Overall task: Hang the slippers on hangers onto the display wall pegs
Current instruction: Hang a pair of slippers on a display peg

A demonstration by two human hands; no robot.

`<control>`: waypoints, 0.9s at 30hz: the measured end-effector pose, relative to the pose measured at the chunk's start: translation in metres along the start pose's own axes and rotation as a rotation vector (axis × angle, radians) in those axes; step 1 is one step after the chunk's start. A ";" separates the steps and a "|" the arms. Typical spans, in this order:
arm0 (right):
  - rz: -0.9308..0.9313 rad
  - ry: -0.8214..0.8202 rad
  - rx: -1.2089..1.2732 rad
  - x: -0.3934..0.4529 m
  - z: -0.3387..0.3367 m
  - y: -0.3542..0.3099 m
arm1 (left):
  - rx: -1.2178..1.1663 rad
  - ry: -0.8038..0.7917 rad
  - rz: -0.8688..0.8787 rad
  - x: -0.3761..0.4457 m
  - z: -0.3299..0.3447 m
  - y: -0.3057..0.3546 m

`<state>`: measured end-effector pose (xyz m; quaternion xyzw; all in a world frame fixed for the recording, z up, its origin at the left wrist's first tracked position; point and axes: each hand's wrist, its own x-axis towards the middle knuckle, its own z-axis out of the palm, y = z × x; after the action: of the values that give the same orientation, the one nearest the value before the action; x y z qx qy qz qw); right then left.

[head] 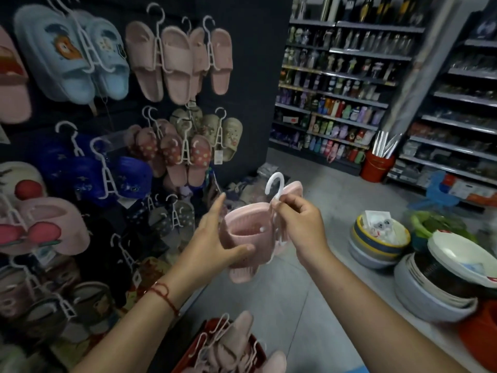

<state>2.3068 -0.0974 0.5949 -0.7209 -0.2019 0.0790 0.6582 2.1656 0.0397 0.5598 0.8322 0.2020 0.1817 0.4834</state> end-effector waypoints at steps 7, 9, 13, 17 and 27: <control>-0.014 -0.117 0.050 0.040 0.033 0.003 | -0.057 0.118 -0.010 0.031 0.002 -0.012; -0.055 -0.227 0.068 0.062 0.037 0.009 | -0.043 0.168 -0.042 0.042 0.003 -0.017; -0.216 -0.399 -0.081 0.117 0.046 0.016 | 0.008 0.260 -0.090 0.078 0.008 -0.018; -0.346 -0.432 -0.174 0.186 0.042 0.017 | 0.034 0.396 -0.172 0.126 0.019 -0.009; -0.633 -0.507 -0.159 0.273 0.039 -0.041 | 0.104 0.615 -0.150 0.194 0.023 0.048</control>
<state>2.5320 0.0485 0.6716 -0.6295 -0.5749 0.0321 0.5217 2.3500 0.1009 0.6117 0.7447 0.4085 0.3779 0.3684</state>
